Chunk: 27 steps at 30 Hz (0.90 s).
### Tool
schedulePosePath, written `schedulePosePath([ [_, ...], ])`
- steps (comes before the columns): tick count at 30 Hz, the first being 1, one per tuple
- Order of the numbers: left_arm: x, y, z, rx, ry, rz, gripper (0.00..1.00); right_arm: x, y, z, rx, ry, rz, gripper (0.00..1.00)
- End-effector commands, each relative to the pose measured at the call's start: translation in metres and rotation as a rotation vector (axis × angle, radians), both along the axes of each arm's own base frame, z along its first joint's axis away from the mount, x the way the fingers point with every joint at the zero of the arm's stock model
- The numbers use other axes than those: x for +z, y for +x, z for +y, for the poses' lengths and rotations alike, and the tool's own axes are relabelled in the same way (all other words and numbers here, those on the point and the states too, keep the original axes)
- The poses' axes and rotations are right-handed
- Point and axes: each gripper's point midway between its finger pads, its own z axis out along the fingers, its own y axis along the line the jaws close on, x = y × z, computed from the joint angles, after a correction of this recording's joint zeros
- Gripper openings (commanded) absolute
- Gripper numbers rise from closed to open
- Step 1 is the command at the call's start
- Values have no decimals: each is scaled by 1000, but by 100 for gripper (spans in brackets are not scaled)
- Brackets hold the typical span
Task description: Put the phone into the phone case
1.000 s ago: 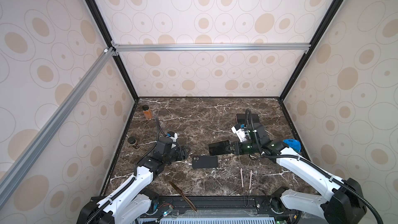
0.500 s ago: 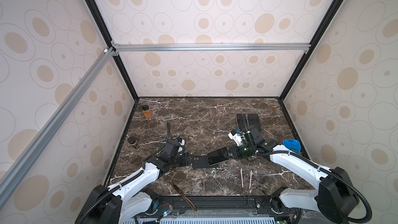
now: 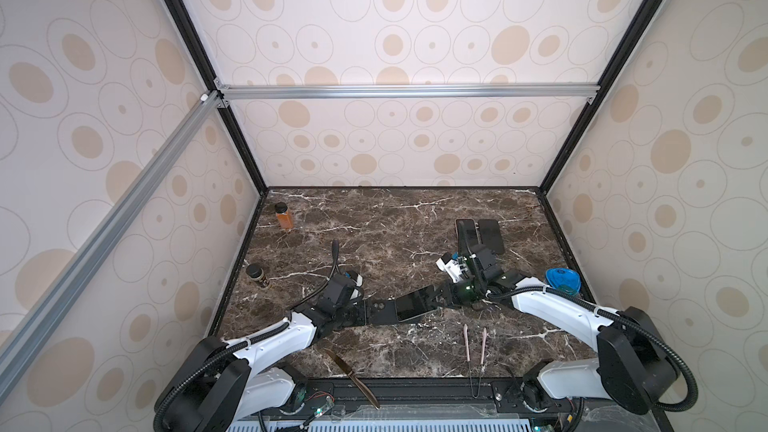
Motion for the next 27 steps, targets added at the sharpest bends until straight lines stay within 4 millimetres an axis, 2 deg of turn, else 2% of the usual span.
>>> schedulePosePath([
  [1,2,5,-3,14,4,-25,42,6,2,6,7,51,-6,0],
  [20,-12,7,-7,5,-8,-31,30,-14,2,10,-4,59,63,0],
  [27,-12,10,-17,-20,-42,-32,18,-23,2,12,-5,59,92,0],
])
